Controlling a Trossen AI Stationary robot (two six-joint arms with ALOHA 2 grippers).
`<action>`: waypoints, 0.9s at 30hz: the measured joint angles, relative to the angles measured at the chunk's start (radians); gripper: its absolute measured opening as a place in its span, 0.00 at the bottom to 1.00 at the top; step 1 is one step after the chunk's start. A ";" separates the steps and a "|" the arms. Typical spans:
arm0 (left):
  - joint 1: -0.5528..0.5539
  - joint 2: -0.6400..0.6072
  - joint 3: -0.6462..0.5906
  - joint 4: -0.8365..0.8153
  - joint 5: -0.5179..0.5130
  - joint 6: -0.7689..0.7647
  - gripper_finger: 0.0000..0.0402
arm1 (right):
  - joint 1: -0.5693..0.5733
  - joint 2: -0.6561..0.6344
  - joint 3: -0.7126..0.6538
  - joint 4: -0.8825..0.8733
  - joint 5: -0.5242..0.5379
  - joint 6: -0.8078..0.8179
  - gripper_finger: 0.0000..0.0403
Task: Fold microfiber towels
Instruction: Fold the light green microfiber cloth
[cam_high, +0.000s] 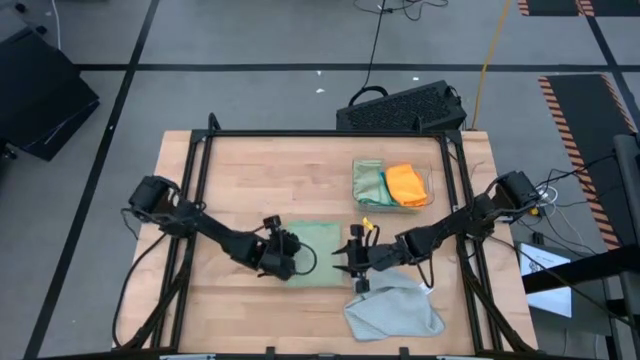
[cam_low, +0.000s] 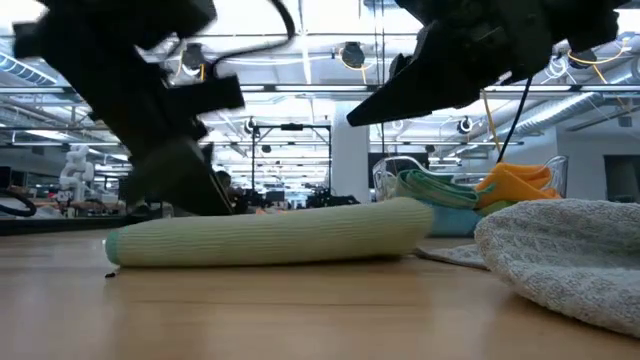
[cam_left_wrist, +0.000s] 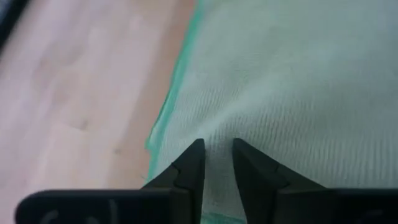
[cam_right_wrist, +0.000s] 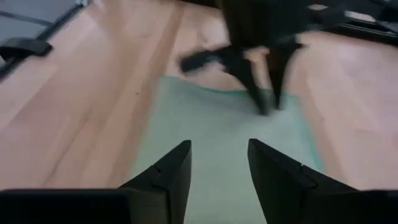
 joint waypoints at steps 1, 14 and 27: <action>0.010 0.003 -0.001 0.007 -0.015 0.008 0.20 | 0.004 0.015 0.000 0.023 -0.001 0.009 0.36; -0.038 -0.223 -0.004 0.011 0.029 0.047 0.16 | 0.010 0.281 0.001 0.282 0.002 0.036 0.28; -0.138 -0.162 -0.077 0.118 0.047 -0.038 0.16 | 0.024 0.273 -0.003 0.271 -0.004 0.105 0.24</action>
